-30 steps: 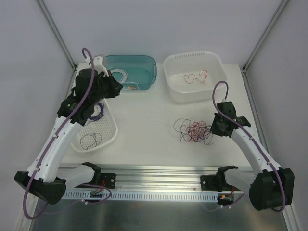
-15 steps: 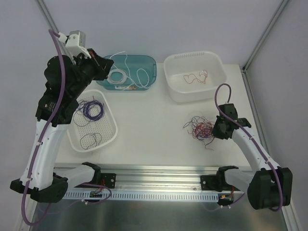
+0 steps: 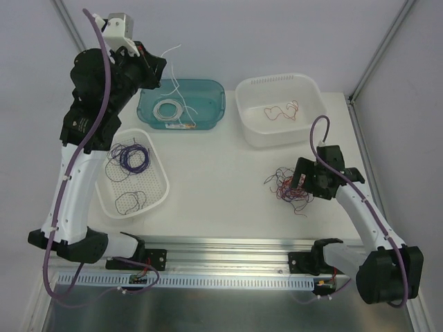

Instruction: Untangle the cables

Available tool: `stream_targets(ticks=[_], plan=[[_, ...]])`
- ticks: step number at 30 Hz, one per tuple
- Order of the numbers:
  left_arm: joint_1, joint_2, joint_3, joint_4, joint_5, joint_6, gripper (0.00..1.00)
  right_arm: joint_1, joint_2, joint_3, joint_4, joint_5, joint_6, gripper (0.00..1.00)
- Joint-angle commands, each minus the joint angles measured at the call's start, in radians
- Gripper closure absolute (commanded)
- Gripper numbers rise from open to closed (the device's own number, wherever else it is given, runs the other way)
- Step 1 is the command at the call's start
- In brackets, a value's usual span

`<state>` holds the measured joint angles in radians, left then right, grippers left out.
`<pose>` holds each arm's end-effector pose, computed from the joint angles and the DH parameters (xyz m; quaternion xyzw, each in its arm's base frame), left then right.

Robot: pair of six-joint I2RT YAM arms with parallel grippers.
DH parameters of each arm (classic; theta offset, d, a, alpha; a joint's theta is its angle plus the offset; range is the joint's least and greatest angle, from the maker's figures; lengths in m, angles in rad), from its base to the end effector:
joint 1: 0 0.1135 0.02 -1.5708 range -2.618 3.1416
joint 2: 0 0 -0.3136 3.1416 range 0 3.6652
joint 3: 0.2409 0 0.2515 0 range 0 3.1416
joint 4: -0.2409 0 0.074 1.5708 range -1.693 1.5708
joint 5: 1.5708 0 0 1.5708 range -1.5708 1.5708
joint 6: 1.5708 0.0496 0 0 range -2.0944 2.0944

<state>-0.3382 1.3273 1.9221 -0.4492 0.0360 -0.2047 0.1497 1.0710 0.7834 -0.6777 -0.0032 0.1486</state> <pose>0.2214 -0.0798 0.6223 0.0572 0.6513 -0.2142 0.7257 0.1891 0.0287 0.2754 -0.0010 0.9545 0.0458 0.2946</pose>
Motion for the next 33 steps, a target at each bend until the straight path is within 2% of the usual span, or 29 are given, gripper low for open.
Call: stream_targets(ticks=[1, 13, 27, 28, 30, 31, 33], plan=[[0.018, 0.088, 0.07, 0.061, -0.059, 0.054, 1.0, 0.013, -0.042, 0.076, 0.001, -0.076, -0.034, 0.03], [0.122, 0.435, 0.215, 0.19, -0.097, -0.036, 1.0, 0.05, -0.115, 0.099, 0.012, -0.136, -0.06, 0.03], [0.171, 0.84, 0.198, 0.294, -0.038, -0.214, 1.0, 0.062, -0.098, 0.089, 0.027, -0.115, -0.052, 0.03], [0.171, 0.848, 0.183, 0.294, -0.015, -0.222, 0.92, 0.062, -0.095, 0.091, 0.029, -0.109, -0.05, 0.03], [0.171, 0.836, 0.152, 0.294, -0.002, -0.237, 0.66, 0.062, -0.079, 0.1, 0.032, -0.098, -0.05, 0.03], [0.172, 0.825, 0.14, 0.294, 0.001, -0.237, 0.41, 0.062, -0.069, 0.105, 0.029, -0.09, -0.055, 0.03], [0.173, 0.765, 0.088, 0.294, 0.008, -0.226, 0.23, 0.06, -0.037, 0.125, 0.015, -0.054, -0.064, 0.03]])
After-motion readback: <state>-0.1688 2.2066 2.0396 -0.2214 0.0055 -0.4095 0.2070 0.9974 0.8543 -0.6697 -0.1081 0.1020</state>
